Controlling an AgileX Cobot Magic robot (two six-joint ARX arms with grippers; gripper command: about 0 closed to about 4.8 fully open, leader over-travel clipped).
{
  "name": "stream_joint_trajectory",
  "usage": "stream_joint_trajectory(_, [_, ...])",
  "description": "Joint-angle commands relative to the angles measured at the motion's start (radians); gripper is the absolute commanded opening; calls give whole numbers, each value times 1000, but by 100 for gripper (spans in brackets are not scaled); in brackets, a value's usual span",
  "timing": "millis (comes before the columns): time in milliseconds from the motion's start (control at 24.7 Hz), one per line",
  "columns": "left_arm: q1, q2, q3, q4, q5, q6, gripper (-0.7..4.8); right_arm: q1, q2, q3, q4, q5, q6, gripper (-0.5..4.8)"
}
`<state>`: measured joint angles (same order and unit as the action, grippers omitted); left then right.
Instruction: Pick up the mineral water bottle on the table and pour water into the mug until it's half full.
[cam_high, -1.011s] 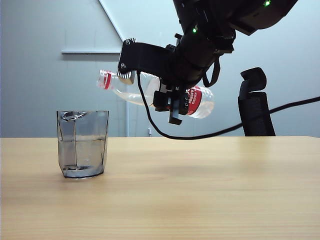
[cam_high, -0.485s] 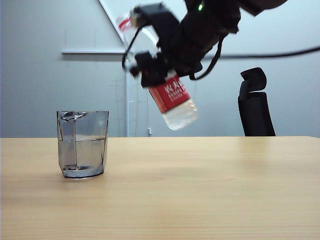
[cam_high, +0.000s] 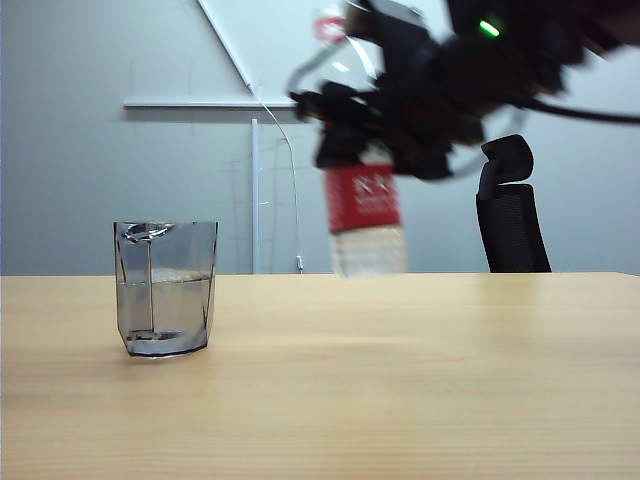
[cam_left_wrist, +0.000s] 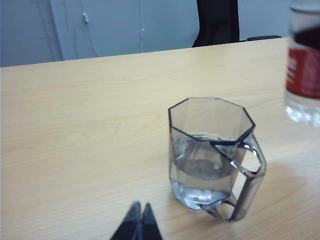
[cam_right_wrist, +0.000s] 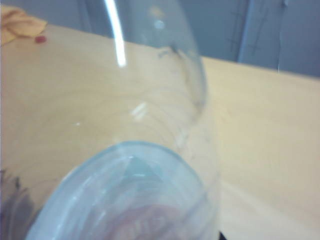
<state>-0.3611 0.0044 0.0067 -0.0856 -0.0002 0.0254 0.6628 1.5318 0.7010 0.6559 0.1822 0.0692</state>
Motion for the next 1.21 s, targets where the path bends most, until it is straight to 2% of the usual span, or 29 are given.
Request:
stream_joint_trajectory(40, [6,2,2,13,3,-3,-2,-71,-23,-126,222,1,172,249])
stream_joint_trajectory(243, [6,2,2,12,1,-3,-2,-145,-21,-226,300,-2,215,251])
stream_joint_trajectory(606, [6,2,2,12,1,-3,-2,-144,-20,-243,298,-50,101,251])
stream_joint_trajectory(1011, [6,2,2,12,1,-3,-2,-144,-21,-285,299,-50,98,252])
stream_joint_trajectory(1213, [6,2,2,12,1,-3,-2,-141,-21,-331,349,-51,98,252])
